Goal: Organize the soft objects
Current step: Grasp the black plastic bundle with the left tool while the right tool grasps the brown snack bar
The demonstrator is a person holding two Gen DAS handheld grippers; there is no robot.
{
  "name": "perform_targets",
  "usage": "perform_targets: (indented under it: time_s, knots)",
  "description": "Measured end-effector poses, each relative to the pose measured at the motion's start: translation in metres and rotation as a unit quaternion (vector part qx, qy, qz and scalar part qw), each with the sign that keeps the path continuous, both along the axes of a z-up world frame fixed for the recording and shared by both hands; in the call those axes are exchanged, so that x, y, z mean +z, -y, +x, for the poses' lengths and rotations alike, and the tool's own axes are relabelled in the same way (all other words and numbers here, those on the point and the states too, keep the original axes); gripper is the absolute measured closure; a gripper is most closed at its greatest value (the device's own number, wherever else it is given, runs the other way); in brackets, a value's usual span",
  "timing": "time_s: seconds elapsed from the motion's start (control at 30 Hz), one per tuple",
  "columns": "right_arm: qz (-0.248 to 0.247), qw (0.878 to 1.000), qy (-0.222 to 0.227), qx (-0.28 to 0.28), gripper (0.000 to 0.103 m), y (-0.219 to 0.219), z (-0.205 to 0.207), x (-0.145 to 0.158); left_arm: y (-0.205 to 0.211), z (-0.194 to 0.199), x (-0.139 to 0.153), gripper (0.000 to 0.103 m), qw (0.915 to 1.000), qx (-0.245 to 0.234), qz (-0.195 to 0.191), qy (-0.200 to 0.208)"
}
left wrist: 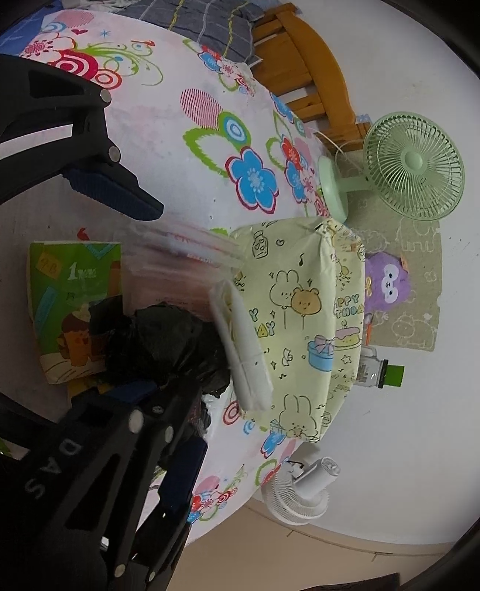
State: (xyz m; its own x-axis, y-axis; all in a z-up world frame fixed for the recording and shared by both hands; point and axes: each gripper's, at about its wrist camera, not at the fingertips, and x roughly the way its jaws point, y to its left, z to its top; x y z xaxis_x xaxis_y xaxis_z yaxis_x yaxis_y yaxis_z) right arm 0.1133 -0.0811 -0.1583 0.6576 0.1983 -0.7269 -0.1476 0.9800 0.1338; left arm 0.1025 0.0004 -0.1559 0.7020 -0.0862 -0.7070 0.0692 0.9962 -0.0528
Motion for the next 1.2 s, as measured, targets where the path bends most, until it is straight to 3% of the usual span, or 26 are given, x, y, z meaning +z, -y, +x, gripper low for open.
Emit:
perform_targets:
  time_s: [0.1, 0.27, 0.4, 0.57, 0.67, 0.87, 1.2]
  knots:
    - [0.014, 1.0, -0.007, 0.006, 0.074, 0.001, 0.0, -0.001, 0.001, 0.0, 0.001, 0.016, 1.0, -0.001, 0.004, 0.002]
    - [0.018, 1.0, -0.004, 0.0, 0.082, 0.005, 0.0, 0.002, 0.005, 0.002, 0.005, 0.023, 0.9999, -0.003, 0.002, 0.009]
    - [0.021, 1.0, -0.001, -0.007, 0.083, 0.011, 0.002, 0.006, 0.009, 0.007, 0.007, 0.035, 0.9999, -0.012, 0.0, 0.008]
    - [0.024, 1.0, -0.002, -0.009, 0.083, 0.014, 0.003, 0.006, 0.016, 0.013, 0.003, 0.059, 0.9995, -0.031, -0.011, -0.004]
    - [0.026, 1.0, -0.004, -0.011, 0.083, 0.016, 0.004, 0.005, 0.018, 0.014, 0.003, 0.065, 0.9993, -0.035, -0.014, -0.006]
    - [0.026, 1.0, -0.002, -0.01, 0.083, 0.016, 0.004, 0.007, 0.019, 0.012, 0.008, 0.072, 0.9991, -0.037, -0.02, -0.006]
    - [0.028, 0.999, 0.035, -0.012, 0.084, 0.018, -0.016, 0.037, 0.023, -0.009, 0.038, 0.073, 0.9985, -0.038, -0.025, 0.03]
